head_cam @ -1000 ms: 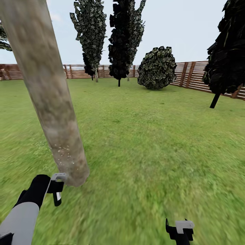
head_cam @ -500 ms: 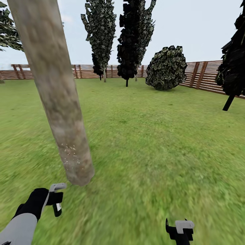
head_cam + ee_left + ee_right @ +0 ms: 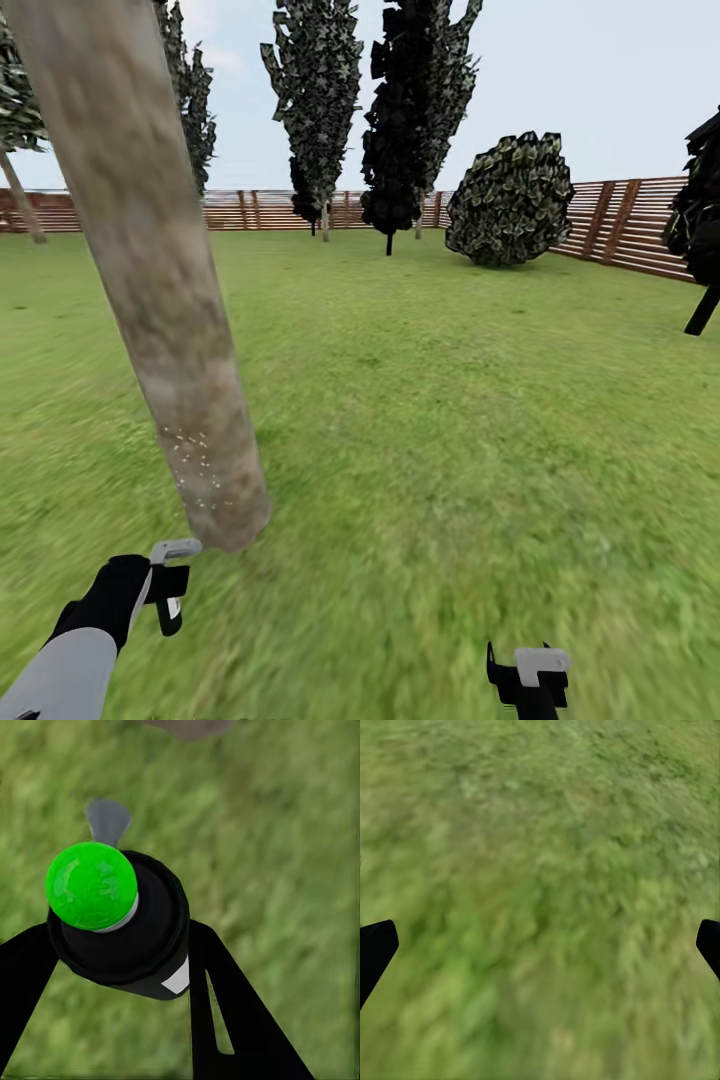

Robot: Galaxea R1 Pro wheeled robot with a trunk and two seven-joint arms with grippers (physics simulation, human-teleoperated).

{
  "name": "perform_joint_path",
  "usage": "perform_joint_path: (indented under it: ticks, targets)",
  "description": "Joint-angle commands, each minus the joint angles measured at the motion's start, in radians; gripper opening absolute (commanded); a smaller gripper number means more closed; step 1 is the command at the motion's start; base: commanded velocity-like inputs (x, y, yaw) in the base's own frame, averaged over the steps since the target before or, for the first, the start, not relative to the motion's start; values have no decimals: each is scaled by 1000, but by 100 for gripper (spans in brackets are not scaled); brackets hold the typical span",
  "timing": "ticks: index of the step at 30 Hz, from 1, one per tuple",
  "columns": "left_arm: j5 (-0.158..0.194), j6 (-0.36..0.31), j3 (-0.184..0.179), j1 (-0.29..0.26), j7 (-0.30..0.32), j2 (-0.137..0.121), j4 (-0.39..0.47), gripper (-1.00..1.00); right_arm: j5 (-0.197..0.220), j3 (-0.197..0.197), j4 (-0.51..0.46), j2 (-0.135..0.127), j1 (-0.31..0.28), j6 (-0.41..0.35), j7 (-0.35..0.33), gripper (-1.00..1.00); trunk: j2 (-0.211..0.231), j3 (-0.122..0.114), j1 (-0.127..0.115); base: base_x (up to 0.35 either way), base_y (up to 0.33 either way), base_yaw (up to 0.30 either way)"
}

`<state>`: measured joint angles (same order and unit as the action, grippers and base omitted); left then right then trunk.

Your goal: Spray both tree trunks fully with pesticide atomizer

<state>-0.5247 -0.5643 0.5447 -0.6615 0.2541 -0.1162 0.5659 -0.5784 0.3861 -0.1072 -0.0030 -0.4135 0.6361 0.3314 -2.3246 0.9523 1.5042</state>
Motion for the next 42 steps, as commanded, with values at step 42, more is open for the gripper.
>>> perform_joint_path:
  ticks: [42]
  targets:
    - [-11,-5,8,-1,14,1,2,-100,-8,5,1,0,-1,2,9,100,0,1,0,57,-274,89]
